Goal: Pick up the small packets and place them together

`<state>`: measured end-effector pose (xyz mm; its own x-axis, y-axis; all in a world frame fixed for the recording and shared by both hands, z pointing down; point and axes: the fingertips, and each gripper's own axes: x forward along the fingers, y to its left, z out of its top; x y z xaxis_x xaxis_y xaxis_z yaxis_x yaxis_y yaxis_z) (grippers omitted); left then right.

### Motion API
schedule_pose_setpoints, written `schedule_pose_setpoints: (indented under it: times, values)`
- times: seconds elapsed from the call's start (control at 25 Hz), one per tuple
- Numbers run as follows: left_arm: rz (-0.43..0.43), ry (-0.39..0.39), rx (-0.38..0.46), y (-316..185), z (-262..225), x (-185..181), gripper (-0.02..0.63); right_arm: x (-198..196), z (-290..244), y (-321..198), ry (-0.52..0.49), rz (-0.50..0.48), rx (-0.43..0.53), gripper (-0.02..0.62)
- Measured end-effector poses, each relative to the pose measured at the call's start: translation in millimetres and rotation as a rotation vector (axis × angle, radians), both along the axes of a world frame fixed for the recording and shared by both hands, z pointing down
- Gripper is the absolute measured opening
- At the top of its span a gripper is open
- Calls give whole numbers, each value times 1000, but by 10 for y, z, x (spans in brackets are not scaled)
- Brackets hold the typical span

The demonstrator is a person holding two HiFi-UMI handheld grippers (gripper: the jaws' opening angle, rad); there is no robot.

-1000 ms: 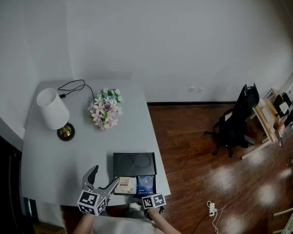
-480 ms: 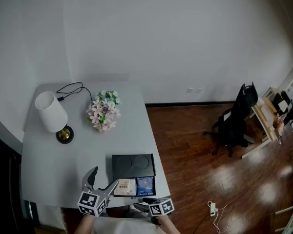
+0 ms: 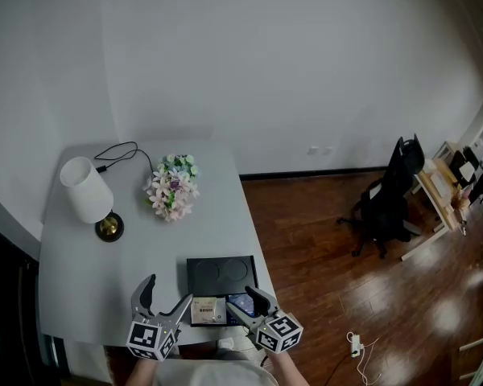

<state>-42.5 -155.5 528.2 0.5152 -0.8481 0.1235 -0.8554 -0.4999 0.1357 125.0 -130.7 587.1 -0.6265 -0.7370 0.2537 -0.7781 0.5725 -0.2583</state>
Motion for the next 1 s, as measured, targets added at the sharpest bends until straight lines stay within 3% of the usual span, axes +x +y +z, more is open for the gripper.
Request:
schedule_pose_setpoints:
  times: [0.16, 0.24, 0.36, 0.44, 0.56, 0.8, 0.92, 1.0]
  values:
    - [-37, 14, 46, -2, -134, -79, 425, 64, -477, -171, 82, 108, 265, 321]
    - [-32, -18, 40, 3, -115, -91, 434, 52, -632, -185, 136, 124, 347, 322]
    - [-44, -81, 9, -16, 16, -130, 379, -57, -719, -163, 182, 73, 367, 321]
    - [-64, -68, -13, -37, 71, -173, 373, -131, -711, -134, 153, 19, 327, 321]
    - [-94, -33, 17, -62, 13, -238, 371, -204, -411, -107, 93, -77, 152, 281]
    - [-122, -19, 30, -72, 13, -324, 379, -412, 893, 139, -48, -218, -476, 281]
    - [-127, -32, 17, -65, 48, -363, 379, -452, 1529, 310, 53, -265, -692, 279]
    - [-131, -37, 7, -54, 90, -392, 379, -445, 1828, 369, 156, -283, -780, 278]
